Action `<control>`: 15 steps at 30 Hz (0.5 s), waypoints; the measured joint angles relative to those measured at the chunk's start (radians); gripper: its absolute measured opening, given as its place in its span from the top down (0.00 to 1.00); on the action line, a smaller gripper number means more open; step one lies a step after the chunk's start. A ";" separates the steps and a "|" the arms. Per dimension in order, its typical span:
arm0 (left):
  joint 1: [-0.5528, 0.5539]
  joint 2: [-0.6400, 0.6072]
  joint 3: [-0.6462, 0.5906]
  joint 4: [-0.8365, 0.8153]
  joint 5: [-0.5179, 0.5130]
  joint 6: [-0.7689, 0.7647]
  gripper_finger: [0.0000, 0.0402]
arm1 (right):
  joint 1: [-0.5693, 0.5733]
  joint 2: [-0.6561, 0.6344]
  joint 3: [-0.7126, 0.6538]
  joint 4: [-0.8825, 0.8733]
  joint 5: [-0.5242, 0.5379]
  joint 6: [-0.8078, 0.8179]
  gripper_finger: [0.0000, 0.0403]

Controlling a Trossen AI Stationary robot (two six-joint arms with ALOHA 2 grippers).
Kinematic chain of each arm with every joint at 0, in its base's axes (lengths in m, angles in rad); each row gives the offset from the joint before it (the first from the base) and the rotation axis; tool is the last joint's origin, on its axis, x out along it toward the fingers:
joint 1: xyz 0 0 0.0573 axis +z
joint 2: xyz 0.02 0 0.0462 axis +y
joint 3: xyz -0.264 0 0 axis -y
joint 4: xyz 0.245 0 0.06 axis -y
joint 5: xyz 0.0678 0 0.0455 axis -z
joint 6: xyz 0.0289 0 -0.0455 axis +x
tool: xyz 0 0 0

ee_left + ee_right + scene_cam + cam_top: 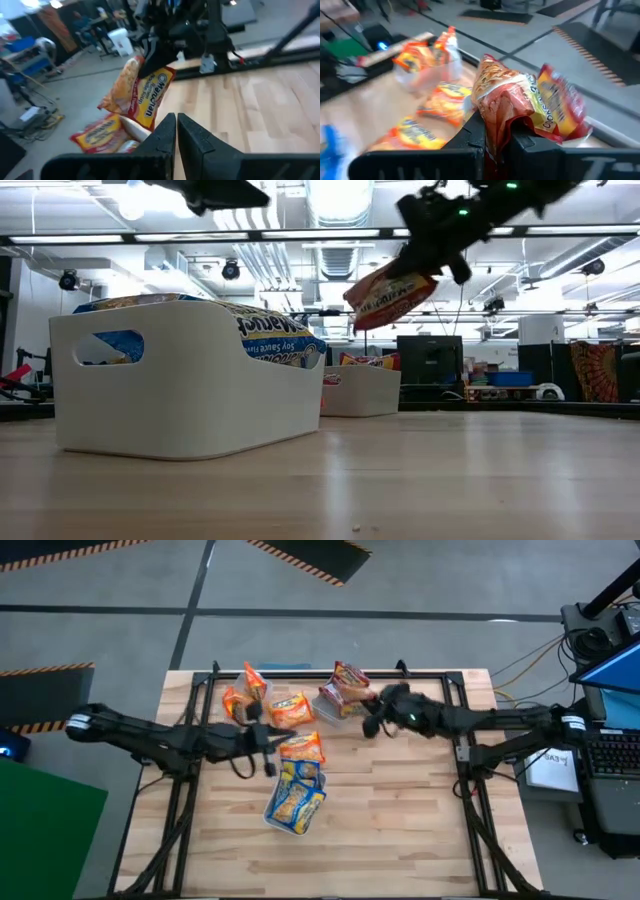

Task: Sort Maruchan noodles
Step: Put the red noodle pack into the gray bin

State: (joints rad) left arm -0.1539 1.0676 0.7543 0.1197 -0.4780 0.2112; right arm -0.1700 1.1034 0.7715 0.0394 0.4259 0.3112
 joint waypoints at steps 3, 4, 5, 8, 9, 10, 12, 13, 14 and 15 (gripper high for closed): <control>0.000 -0.081 -0.037 0.003 -0.011 0.001 1.00 | -0.065 0.075 0.126 -0.115 -0.015 -0.071 0.95; 0.000 -0.105 -0.048 0.003 -0.011 0.001 1.00 | -0.082 0.104 0.167 -0.151 -0.015 -0.099 0.95; 0.000 -0.129 -0.058 0.001 -0.011 0.001 1.00 | -0.097 0.137 0.212 -0.176 -0.014 -0.125 0.96; 0.000 -0.186 -0.075 0.002 -0.011 0.001 1.00 | -0.144 0.240 0.340 -0.267 -0.016 -0.209 0.96; 0.000 -0.202 -0.080 0.000 -0.011 0.001 1.00 | -0.157 0.277 0.386 -0.295 -0.015 -0.238 0.96; 0.000 -0.215 -0.083 0.001 -0.011 0.001 1.00 | -0.172 0.317 0.434 -0.328 -0.017 -0.264 0.96; 0.000 -0.238 -0.092 0.001 -0.011 0.001 1.00 | -0.199 0.392 0.533 -0.421 -0.021 -0.307 0.96; 0.000 -0.247 -0.098 0.000 -0.011 0.001 1.00 | -0.212 0.430 0.586 -0.468 -0.029 -0.320 0.96; 0.000 -0.255 -0.103 -0.002 -0.011 0.004 1.00 | -0.226 0.468 0.640 -0.515 -0.050 -0.331 0.96; 0.000 -0.262 -0.107 -0.001 -0.011 0.008 1.00 | -0.239 0.504 0.694 -0.570 -0.080 -0.336 0.96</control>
State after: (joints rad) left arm -0.1535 0.8055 0.6469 0.1184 -0.4890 0.2191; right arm -0.4093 1.6070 1.4659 -0.5309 0.3461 -0.0247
